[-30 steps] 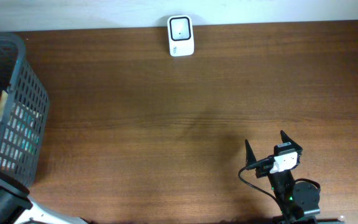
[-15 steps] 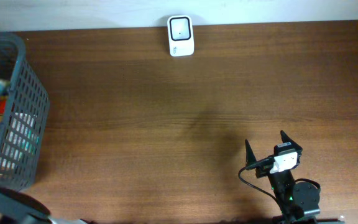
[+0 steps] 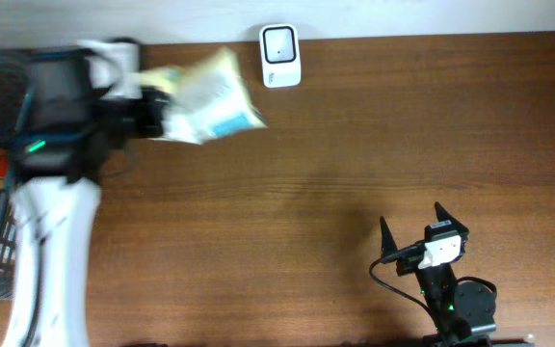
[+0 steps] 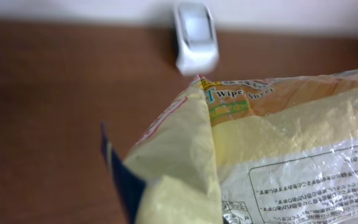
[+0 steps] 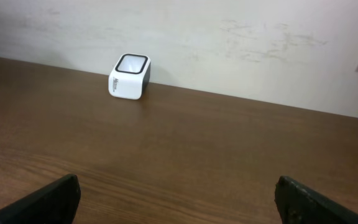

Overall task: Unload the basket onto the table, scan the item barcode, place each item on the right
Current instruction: 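Carry the white-yellow snack bag to the table center and release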

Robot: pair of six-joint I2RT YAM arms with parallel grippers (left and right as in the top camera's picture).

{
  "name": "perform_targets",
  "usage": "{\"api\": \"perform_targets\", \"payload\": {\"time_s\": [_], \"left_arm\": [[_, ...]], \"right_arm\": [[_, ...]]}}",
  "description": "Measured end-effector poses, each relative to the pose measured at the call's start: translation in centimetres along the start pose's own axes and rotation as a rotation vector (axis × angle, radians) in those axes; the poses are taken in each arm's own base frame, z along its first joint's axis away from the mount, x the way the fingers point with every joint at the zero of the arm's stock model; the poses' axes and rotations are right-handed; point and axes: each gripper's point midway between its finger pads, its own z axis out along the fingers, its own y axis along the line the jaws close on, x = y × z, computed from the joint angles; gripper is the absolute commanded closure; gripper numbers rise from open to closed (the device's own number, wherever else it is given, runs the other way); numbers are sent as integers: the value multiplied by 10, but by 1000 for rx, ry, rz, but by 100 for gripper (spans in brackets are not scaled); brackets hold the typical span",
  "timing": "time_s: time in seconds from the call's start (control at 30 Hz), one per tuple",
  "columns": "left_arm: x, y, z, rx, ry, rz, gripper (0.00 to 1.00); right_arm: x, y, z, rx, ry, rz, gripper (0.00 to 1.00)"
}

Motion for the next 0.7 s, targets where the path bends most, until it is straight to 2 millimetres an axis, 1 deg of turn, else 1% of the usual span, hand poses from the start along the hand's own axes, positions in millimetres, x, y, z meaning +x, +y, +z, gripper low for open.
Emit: {"api": "perform_targets", "payload": {"time_s": [0.03,0.07,0.1,0.17,0.2,0.23,0.27,0.3,0.33,0.37,0.4,0.43,0.47,0.5,0.63,0.67,0.7], "left_arm": [[24,-13,36,36,109,11,100],[35,-17,53,43,161,15,100],[57,-36,89,76,250,43,100],[103,-72,140,128,404,68,100],[118,-85,157,141,440,66,100],[127,-93,168,148,463,60,100],[141,-109,191,160,477,43,100],[158,-116,205,157,515,24,100],[167,-123,217,160,526,9,100],[176,-130,231,164,531,-7,97],[184,-134,237,161,544,-20,75],[183,-136,240,164,536,-27,46],[180,-138,242,170,522,-36,10],[179,-138,242,172,517,-41,0],[178,-136,242,157,521,-54,1],[174,-134,241,152,516,-51,1],[163,-128,238,133,501,-45,1]], "right_arm": [[0,0,0,0,0,0,1],[0,0,0,0,0,0,1],[0,0,0,0,0,0,1],[0,0,0,0,0,0,1],[0,0,0,0,0,0,1],[0,0,0,0,0,0,1],[0,0,0,0,0,0,1],[0,0,0,0,0,0,1],[0,0,0,0,0,-1,1],[0,0,0,0,0,0,1],[0,0,0,0,0,0,1],[0,0,0,0,0,0,1],[0,0,0,0,0,0,1],[0,0,0,0,0,0,1],[0,0,0,0,0,0,1],[0,0,0,0,0,0,1],[0,0,0,0,0,0,1]]}}
